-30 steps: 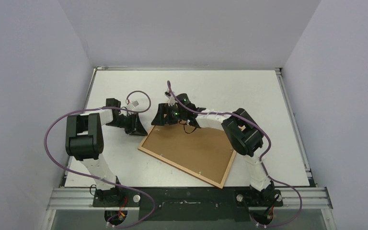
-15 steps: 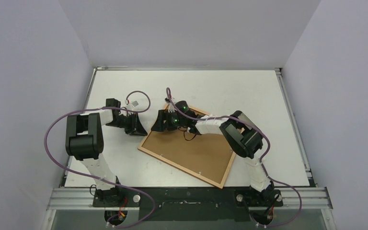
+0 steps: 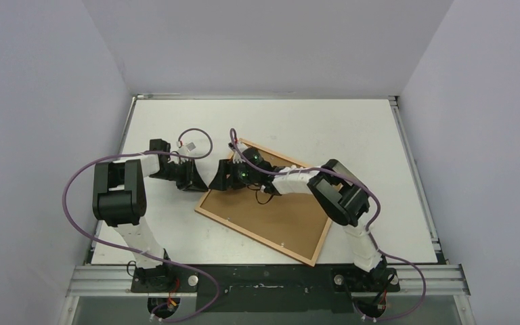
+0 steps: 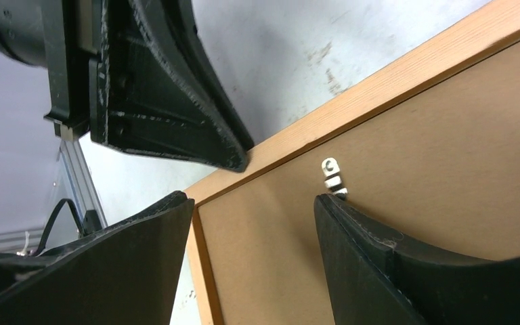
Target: Put the photo into the frame
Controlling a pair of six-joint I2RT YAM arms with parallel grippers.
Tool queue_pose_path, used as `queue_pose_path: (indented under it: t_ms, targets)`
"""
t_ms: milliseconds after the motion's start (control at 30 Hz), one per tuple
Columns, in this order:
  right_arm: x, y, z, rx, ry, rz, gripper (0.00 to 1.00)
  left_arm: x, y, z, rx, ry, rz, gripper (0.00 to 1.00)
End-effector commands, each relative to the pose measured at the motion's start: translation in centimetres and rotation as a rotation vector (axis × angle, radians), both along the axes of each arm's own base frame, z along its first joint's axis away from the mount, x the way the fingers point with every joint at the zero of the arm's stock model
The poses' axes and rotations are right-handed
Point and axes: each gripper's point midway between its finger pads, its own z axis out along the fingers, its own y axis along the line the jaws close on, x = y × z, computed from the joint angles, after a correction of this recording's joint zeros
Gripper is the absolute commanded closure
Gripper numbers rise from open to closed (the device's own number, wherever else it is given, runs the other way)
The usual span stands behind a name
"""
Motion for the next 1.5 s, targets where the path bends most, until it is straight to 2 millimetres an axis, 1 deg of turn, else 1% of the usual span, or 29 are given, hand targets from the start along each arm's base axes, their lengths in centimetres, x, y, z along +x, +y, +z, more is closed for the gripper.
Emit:
queue_pose_path:
  t_ms: [0,67,167,267,400,767,1033,1300,1467]
  targets:
    - [3.6,-0.2,4.6,0.074,-0.104,-0.055,0.33,0.0,-0.1,-0.5,0.000,-0.011,-0.008,0.88]
    - [4.1,-0.3,4.9,0.078,-0.110,-0.060,0.33,0.0,-0.2,-0.5,-0.002,-0.011,-0.010,0.88]
    - [4.6,-0.4,4.7,0.077,-0.109,-0.067,0.33,0.1,-0.1,-0.6,-0.003,-0.009,-0.008,0.88]
    - [4.9,-0.4,3.7,0.066,-0.097,-0.067,0.33,0.1,-0.1,-0.6,-0.003,-0.008,-0.007,0.88]
    - [4.8,-0.1,2.7,0.066,-0.076,-0.056,0.34,0.2,-0.1,-0.6,-0.004,-0.010,-0.005,0.88]
    - [3.4,0.3,1.2,0.060,-0.033,-0.024,0.36,0.3,-0.2,-0.5,-0.005,-0.015,-0.006,0.88]
    - [2.3,0.6,1.0,0.065,-0.012,-0.002,0.37,0.4,-0.1,-0.4,-0.005,-0.021,-0.006,0.89]
    - [1.8,0.8,1.3,0.071,-0.004,0.005,0.38,0.4,-0.1,-0.5,-0.002,-0.021,-0.005,0.89]
    - [1.1,0.5,1.1,0.065,0.008,0.005,0.39,0.3,-0.1,-0.6,-0.001,-0.018,-0.007,0.89]
